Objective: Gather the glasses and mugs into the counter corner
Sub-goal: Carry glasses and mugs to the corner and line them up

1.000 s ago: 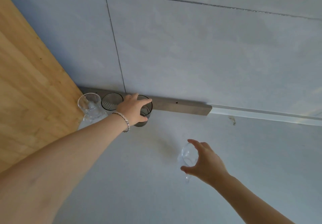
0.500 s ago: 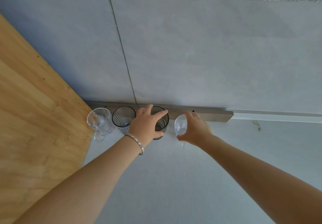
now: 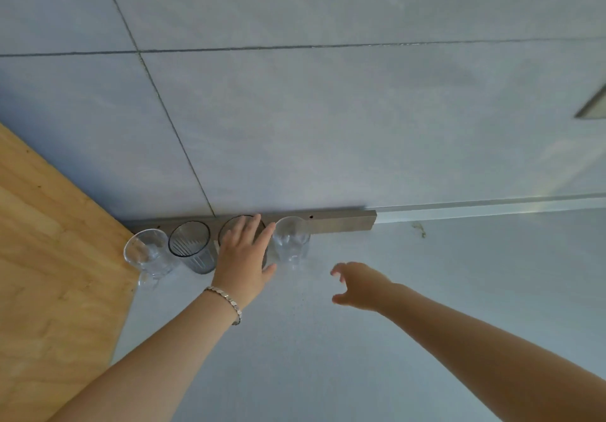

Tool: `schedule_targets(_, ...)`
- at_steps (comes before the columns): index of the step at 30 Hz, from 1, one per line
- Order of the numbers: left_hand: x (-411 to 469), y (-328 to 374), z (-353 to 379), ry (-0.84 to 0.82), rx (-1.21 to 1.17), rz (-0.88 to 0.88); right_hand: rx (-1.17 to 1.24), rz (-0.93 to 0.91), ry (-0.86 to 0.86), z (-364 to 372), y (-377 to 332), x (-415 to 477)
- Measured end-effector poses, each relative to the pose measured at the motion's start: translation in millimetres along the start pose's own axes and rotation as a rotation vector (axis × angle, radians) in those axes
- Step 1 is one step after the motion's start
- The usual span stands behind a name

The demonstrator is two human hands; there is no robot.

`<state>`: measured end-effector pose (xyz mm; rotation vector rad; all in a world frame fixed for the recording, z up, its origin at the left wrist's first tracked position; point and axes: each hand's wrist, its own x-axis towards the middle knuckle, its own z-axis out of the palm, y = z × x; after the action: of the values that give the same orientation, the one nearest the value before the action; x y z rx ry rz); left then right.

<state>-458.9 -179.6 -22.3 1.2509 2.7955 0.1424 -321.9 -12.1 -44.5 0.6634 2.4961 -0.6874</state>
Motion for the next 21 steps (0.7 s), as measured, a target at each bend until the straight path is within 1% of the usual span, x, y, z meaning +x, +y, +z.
schedule_targets(1, -6, 12, 0, 0.031, 0.008, 0.049, -0.013, 0.033, -0.051, 1, 13, -11)
schedule_targets(3, -18, 47, -5, -0.115, -0.059, 0.089, -0.029, 0.1, -0.115, 1, 42, -36)
schedule_targets(5, -24, 80, -1, -0.311, -0.064, 0.103, -0.034, 0.159, -0.13, 0, 73, -62)
schedule_targets(6, -25, 98, 2, -0.379, -0.063, 0.112, -0.029, 0.189, -0.129, -1, 91, -77)
schedule_targets(9, -25, 162, 12, -0.493, -0.032, 0.185, 0.01, 0.282, -0.108, -5, 152, -125)
schedule_targets(12, -26, 236, 23, -0.546, -0.025, 0.248, 0.069, 0.38, -0.063, -9, 222, -181)
schedule_targets(15, -31, 319, 36, -0.575, -0.071, 0.282, 0.133, 0.489, -0.009, -8, 297, -244)
schedule_targets(19, -50, 439, 50, -0.583, -0.076, 0.39, 0.167, 0.605, 0.07, 1, 402, -335)
schedule_targets(21, -64, 499, 57, -0.579, -0.078, 0.415, 0.177, 0.645, 0.117, 5, 455, -381)
